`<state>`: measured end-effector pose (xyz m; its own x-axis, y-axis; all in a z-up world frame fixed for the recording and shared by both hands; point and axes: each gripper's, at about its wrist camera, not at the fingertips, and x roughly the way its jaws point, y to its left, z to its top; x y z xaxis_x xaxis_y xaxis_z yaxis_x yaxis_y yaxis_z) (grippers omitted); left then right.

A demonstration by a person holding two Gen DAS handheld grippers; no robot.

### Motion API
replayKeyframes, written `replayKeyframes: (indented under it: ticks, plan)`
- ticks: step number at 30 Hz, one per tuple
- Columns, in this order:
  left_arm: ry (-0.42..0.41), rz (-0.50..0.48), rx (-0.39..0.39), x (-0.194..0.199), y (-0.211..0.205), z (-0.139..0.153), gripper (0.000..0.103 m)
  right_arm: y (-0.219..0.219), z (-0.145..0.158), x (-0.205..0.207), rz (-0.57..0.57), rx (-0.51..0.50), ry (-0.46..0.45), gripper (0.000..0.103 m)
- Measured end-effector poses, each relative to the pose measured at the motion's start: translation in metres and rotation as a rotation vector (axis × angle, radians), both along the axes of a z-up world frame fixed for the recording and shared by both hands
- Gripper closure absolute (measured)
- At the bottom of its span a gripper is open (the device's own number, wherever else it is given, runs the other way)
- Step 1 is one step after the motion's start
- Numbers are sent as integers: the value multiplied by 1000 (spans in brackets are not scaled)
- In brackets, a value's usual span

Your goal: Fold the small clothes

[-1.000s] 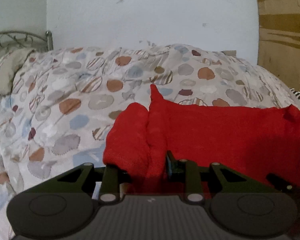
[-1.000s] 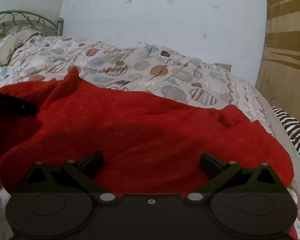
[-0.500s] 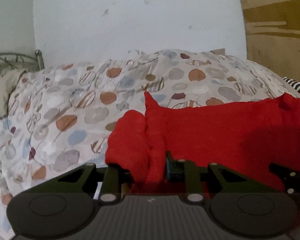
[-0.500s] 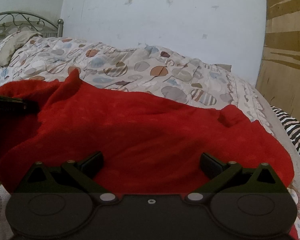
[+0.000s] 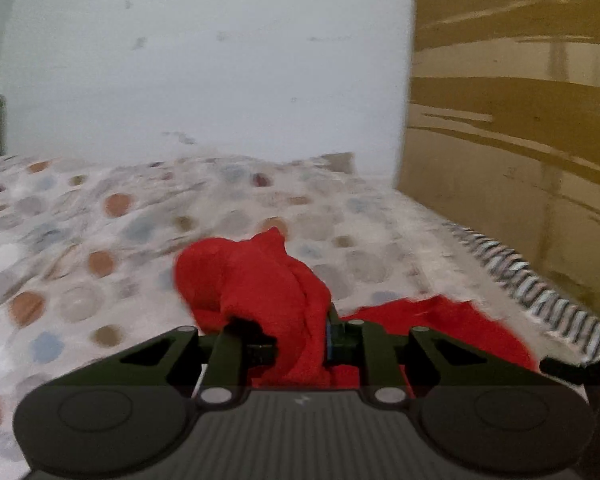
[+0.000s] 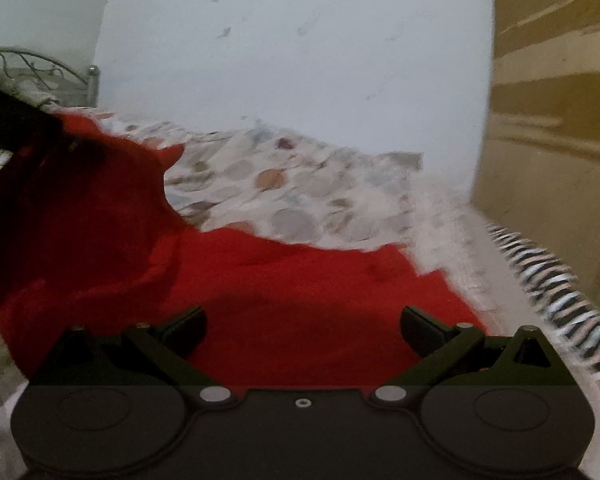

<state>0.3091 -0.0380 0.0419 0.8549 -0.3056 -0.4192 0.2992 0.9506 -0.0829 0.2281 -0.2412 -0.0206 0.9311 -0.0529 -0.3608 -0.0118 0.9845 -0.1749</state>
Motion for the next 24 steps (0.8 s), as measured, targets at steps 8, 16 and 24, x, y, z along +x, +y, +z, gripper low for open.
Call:
replayKeyframes:
  ticks: [8,16,24]
  plan:
    - [123,-254,59,-6,-111,-32,84,-76,3,-66,-255,-43,53,0]
    - [48,-356,282,-46,-141,-68,52,-132,-13,-92,-449,-7,123,1]
    - [5,-413,189,-63,-128,-44,5,-164,12,-55,-354,327,42,1]
